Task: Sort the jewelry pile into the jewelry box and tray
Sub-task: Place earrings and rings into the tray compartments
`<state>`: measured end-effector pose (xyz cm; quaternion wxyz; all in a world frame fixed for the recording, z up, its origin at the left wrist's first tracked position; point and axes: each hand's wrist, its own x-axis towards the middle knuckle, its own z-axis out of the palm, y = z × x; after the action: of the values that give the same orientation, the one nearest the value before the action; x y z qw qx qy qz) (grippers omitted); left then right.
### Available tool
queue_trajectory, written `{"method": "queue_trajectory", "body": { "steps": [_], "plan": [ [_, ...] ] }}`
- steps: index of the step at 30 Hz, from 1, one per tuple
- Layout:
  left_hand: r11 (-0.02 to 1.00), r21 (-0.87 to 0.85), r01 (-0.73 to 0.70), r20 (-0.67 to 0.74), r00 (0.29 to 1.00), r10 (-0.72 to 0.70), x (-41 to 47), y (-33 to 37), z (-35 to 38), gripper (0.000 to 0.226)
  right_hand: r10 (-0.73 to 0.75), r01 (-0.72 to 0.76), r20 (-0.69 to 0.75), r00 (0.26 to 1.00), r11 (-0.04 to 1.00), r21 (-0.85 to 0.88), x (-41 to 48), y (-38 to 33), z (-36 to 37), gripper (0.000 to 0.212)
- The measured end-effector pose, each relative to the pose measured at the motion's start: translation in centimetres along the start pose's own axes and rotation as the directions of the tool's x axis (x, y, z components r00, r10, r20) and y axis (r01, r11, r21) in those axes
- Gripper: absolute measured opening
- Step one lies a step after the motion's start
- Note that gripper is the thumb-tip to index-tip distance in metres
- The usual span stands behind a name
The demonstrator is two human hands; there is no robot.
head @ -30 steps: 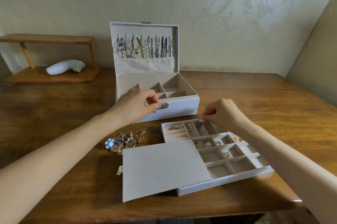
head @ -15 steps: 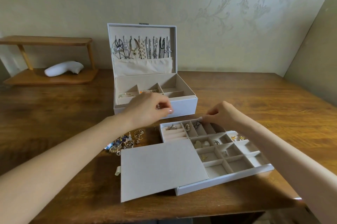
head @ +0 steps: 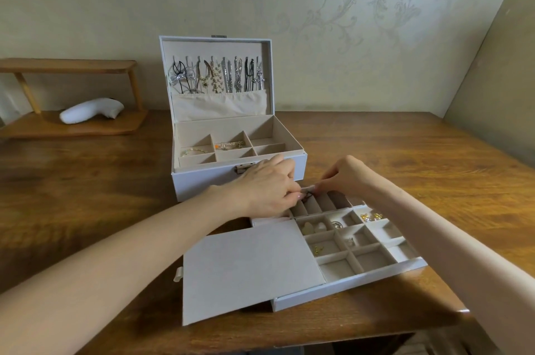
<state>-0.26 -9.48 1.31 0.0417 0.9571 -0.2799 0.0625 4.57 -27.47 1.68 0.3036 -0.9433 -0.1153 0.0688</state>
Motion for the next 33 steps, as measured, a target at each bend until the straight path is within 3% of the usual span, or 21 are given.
{"method": "queue_trajectory", "body": {
  "steps": [3, 9, 14, 18, 24, 28, 33],
  "plan": [
    [1.000, -0.030, 0.004, -0.015, 1.000, -0.004, 0.0, -0.1, 0.0, 0.036, -0.024, 0.024, -0.011, 1.000, 0.999, -0.024, 0.0, 0.0, 0.4, 0.016],
    [0.974, -0.218, 0.052, -0.181, 0.979, -0.093, -1.6, -1.7, -2.1, 0.028, -0.050, 0.042, -0.111, 0.993, 0.996, -0.074, -0.1, 0.0, -1.4, 0.014],
    [0.937, -0.328, 0.122, -0.296, 0.928, -0.225, -6.0, -5.1, -3.7, 0.011, -0.212, 0.219, -0.214, 0.953, 0.976, 0.006, -0.9, -2.5, -0.5, 0.016],
    [0.879, -0.417, 0.231, -0.332, 0.862, -0.384, -9.2, -6.7, -3.5, 0.005, -0.402, 0.406, -0.057, 0.914, 0.908, 0.099, -2.1, -6.2, 2.5, 0.012],
    [0.867, -0.378, 0.324, -0.306, 0.840, -0.447, -11.3, -7.5, -2.9, 0.013, -0.607, 0.622, 0.146, 0.781, 0.774, -0.116, -1.9, -10.9, 8.0, 0.010],
    [0.854, -0.366, 0.369, -0.261, 0.840, -0.475, -12.3, -8.0, -2.5, 0.018, -0.642, 0.686, 0.242, 0.727, 0.695, -0.217, -1.7, -13.2, 9.9, 0.014],
    [0.846, -0.369, 0.384, -0.190, 0.860, -0.473, -13.4, -8.4, -2.5, 0.018, -0.597, 0.700, 0.375, 0.709, 0.660, -0.273, -1.0, -14.0, 10.3, 0.015]
  ]
}}
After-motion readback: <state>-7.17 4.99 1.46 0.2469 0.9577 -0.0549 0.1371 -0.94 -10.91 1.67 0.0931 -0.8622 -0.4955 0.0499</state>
